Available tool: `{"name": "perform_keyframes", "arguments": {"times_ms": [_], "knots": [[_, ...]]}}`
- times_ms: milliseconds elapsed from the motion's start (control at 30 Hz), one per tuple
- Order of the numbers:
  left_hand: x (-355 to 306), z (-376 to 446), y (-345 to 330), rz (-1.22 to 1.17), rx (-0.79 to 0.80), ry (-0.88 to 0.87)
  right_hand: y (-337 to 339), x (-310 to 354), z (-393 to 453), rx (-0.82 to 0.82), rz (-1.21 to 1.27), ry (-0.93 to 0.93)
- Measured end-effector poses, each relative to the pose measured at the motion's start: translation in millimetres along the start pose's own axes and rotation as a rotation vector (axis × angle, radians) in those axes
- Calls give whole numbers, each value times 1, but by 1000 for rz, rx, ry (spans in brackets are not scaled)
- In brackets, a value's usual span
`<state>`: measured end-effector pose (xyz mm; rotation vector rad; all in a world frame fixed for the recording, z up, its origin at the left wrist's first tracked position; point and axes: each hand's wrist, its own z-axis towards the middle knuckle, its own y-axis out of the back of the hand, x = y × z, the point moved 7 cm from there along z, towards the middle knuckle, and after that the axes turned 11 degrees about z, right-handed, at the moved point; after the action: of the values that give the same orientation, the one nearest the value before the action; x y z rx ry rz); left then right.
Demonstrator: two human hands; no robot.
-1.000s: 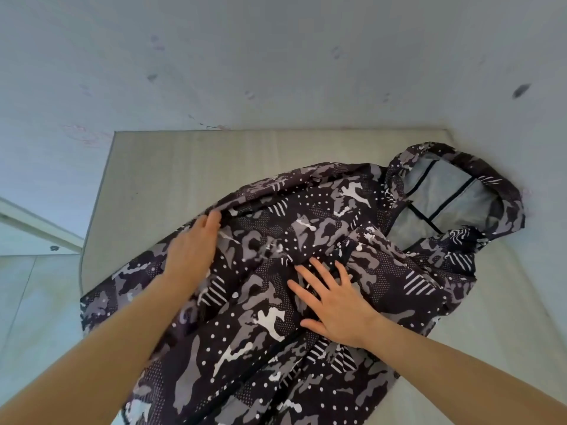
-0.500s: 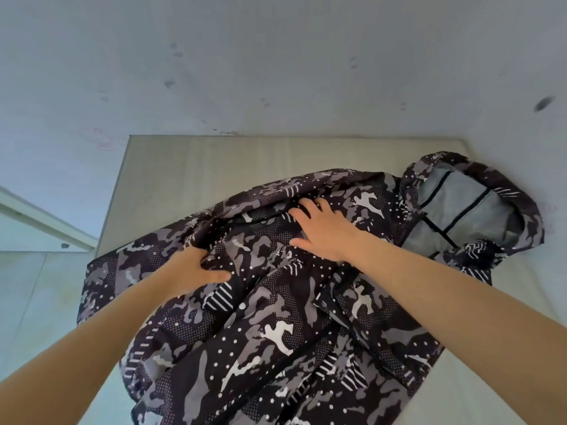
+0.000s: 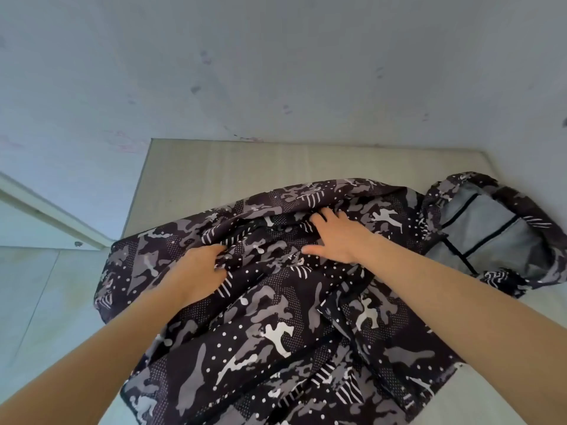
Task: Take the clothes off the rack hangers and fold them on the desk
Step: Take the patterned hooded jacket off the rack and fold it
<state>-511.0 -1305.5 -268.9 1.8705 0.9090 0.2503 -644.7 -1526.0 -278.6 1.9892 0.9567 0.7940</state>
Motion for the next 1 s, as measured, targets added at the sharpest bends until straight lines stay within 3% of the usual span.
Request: {"name": "perform_keyframes", "arguments": {"times_ms": [200, 300, 400, 633, 767, 1000], "knots": [[-26, 36, 7, -478, -52, 96, 73, 20, 21, -365, -24, 151], [-25, 58, 11, -818, -121, 191, 88, 26, 43, -408, -62, 155], [-32, 77, 16, -1040, -155, 187, 91, 26, 68, -338, -75, 127], [-55, 118, 32, -1290, -287, 188, 89, -9, 108, -135, 234, -116], [-62, 137, 33, -1406, -288, 176, 83, -40, 114, -21, 579, -256], [-46, 139, 36, -1238, -362, 134, 109, -32, 107, -152, 676, -44]]}}
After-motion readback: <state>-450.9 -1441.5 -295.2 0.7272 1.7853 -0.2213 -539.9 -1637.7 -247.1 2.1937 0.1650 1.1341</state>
